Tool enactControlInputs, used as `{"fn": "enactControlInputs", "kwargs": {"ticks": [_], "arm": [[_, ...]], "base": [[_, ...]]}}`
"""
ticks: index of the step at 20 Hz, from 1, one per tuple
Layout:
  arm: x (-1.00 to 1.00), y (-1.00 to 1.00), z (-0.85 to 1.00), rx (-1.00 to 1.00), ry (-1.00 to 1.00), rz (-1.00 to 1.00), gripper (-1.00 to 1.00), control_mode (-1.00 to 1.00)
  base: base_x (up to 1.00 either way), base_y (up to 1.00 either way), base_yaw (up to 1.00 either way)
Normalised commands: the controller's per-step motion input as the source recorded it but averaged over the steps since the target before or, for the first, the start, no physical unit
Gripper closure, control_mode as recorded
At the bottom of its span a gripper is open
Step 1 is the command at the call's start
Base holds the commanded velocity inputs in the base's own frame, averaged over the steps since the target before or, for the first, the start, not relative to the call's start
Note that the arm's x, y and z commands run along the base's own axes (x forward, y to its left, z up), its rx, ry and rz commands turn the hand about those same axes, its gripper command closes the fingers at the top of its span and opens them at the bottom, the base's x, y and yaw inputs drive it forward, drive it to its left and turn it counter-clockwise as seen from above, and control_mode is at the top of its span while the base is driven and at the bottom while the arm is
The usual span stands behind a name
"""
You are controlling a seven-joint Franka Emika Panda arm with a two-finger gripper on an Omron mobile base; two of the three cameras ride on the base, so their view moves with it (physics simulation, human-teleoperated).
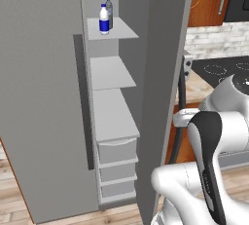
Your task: Take the bottled waters from the counter and place them in the freezer to freeze. Close the freezer door after placing the bottles.
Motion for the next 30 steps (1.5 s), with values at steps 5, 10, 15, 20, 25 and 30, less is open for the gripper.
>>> {"fn": "enactControlInputs", "kwargs": {"ticks": [5,10,15,20,25,30], "arm": [[0.00,0.00,0.00,0.00,0.00,0.00,-1.00,1.00],[0.17,0.00,0.00,0.00,0.00,0.00,-1.00,-1.00],[0.18,-0.15,0.00,0.01,0.00,0.11,-1.00,-1.00],[0.25,-0.33,0.00,0.02,0.00,0.11,-1.00,-1.00],[0.22,-0.30,0.00,0.05,0.00,0.11,-1.00,-1.00],[0.36,-0.21,-0.17,0.11,0.00,0.11,-1.00,-1.00]], "base": [[0.00,0.01,0.00],[0.00,0.00,0.00],[0.00,0.00,0.00],[0.00,0.00,0.00],[0.00,0.00,0.00],[0.00,0.00,0.00]]}}
